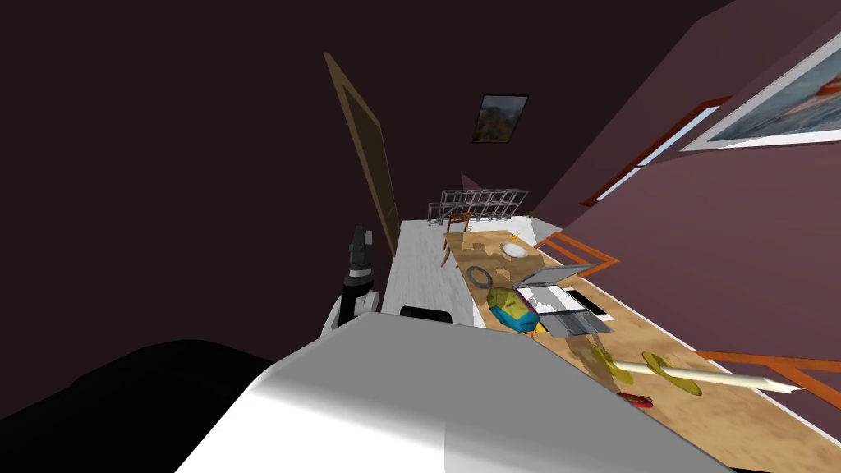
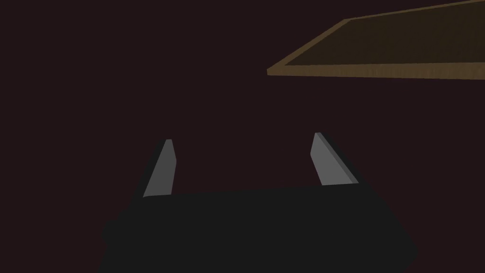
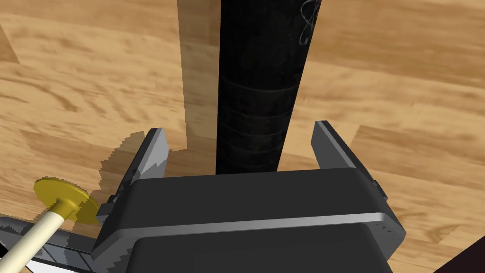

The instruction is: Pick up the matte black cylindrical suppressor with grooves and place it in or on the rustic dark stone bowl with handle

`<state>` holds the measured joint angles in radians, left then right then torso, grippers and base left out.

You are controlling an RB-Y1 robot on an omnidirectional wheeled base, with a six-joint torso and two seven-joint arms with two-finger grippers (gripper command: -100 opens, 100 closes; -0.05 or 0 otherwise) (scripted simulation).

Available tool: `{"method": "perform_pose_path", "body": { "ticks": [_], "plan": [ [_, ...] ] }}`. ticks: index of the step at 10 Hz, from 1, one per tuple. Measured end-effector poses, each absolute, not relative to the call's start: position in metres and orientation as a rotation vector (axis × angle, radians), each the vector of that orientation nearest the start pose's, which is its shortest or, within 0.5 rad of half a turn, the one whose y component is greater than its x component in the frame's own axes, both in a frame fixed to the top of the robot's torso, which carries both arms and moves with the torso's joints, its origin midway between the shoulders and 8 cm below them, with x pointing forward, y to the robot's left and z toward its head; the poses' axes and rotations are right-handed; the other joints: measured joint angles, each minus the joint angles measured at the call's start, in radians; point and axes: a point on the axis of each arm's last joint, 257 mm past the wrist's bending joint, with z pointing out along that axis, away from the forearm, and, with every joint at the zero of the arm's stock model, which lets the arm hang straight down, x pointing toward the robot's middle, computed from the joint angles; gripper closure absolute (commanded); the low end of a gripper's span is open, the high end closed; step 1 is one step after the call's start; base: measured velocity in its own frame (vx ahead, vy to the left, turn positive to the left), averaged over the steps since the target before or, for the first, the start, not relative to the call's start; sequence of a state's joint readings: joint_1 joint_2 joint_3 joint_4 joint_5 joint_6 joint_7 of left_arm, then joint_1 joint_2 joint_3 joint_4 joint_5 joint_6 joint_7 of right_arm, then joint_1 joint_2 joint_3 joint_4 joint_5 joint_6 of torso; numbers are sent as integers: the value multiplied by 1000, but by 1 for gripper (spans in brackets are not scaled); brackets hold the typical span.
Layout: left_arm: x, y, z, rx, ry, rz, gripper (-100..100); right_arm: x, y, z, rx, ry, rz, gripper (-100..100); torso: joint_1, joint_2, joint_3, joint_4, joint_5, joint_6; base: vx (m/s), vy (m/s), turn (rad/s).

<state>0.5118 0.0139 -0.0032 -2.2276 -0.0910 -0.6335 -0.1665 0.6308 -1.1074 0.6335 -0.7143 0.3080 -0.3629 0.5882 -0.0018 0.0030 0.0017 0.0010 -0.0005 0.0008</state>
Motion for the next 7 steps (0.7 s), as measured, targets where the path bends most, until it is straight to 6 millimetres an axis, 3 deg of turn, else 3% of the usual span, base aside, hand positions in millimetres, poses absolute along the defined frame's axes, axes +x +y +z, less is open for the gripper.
{"method": "perform_pose_path", "body": {
  "ticks": [2,5,7],
  "plan": [
    [332,263,21,-468,664,-1111,0,-133,-667,-486,-351,3071,-390,-100,-1,3,2,1,0,2,-74,-23,102],
    [332,262,21,-468,664,-1111,0,-157,-649,-492,-230,3094,-392,-100,0,4,2,1,0,1,-107,-10,371],
    [332,263,21,-468,664,-1111,0,-173,-643,-497,-151,3105,-400,-100,0,4,3,1,0,2,-75,-3,103]
  ]
}}
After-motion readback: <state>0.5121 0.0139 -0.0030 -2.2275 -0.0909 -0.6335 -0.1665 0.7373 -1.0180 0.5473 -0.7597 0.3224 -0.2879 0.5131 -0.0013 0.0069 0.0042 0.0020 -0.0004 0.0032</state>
